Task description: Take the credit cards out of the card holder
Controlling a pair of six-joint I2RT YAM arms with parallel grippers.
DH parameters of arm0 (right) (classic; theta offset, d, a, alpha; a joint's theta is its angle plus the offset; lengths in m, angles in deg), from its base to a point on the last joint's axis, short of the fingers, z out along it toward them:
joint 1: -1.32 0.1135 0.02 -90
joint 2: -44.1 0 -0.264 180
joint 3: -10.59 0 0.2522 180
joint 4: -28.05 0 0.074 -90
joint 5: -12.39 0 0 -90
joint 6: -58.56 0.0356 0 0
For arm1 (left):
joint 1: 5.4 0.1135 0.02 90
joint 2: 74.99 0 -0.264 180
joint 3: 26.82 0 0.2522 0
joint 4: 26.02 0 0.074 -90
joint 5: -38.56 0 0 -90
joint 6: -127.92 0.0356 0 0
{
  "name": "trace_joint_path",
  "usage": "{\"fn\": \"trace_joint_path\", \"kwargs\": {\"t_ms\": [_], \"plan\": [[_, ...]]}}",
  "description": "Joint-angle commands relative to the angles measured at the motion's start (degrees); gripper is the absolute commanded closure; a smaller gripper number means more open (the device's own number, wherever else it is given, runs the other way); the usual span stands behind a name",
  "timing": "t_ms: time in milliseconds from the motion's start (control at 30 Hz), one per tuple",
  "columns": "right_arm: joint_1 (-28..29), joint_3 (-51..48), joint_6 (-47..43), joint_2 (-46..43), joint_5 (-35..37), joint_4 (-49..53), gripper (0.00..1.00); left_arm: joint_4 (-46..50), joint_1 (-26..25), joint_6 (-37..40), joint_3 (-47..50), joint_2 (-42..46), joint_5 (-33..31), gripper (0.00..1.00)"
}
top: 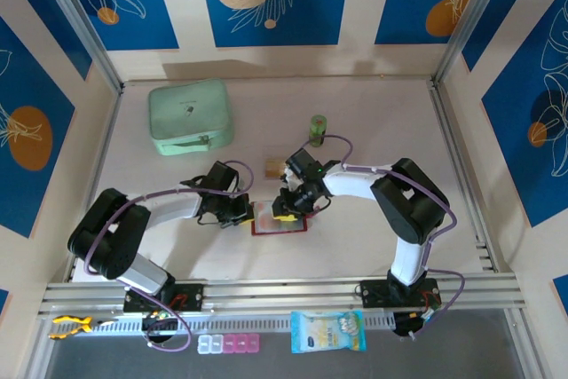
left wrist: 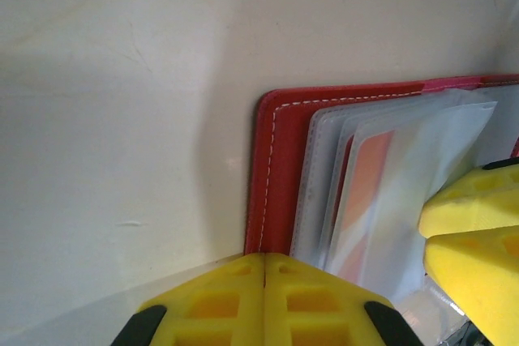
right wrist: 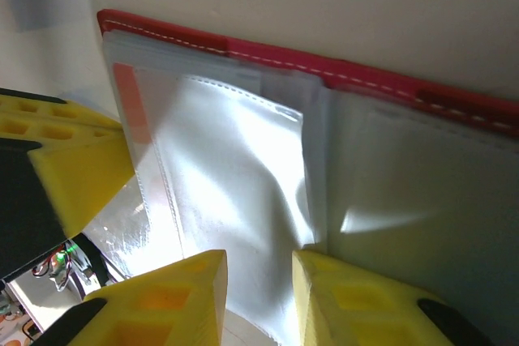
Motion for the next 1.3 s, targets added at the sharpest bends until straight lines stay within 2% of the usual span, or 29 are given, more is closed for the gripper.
{"fn": "trace_joint_path", "kwargs": {"t_ms": [0,133,233,300,433,633,1033,1133,1267], "plan": [[-0.9,-2.7,-0.9,-0.5,-0.3,1.0,0.71,3.0,-0.5,1.5,-1.2,-0.5,-2.3,0.98],[-1.7,-4.6,-0.3,-0.1,-2.7,-1.9,0.73,3.1,-0.5,0.3,-2.3,2.7,-2.0,0.94],[-2.2,-5.9,0.2,0.1,-4.0,-4.0,0.73,1.1,-0.9,-1.6,-2.4,4.6,-0.9,0.84],[-2.6,-6.6,0.6,0.3,-5.0,-5.3,0.74,-1.3,-1.6,-2.8,-2.2,4.7,0.6,0.77],[-3.3,-7.6,1.2,0.8,-6.7,-7.7,0.75,-4.0,-3.3,-4.4,-2.7,1.8,1.9,0.72],[-4.0,-9.1,2.0,1.5,-8.4,-10.3,0.76,-7.5,-4.7,-5.9,-2.6,-2.6,2.7,0.72],[-4.0,-9.5,2.4,0.5,-9.3,-11.2,0.76,-8.6,-5.2,-6.6,-3.1,-2.9,3.3,0.84],[-3.9,-9.5,2.6,-1.7,-8.7,-10.7,0.75,-7.9,-5.3,-6.6,-3.7,-2.3,3.3,0.83],[-4.8,-9.6,2.3,-5.9,-6.7,-8.7,0.74,-5.9,-6.0,-5.7,-5.4,-1.7,2.8,0.77]]}}
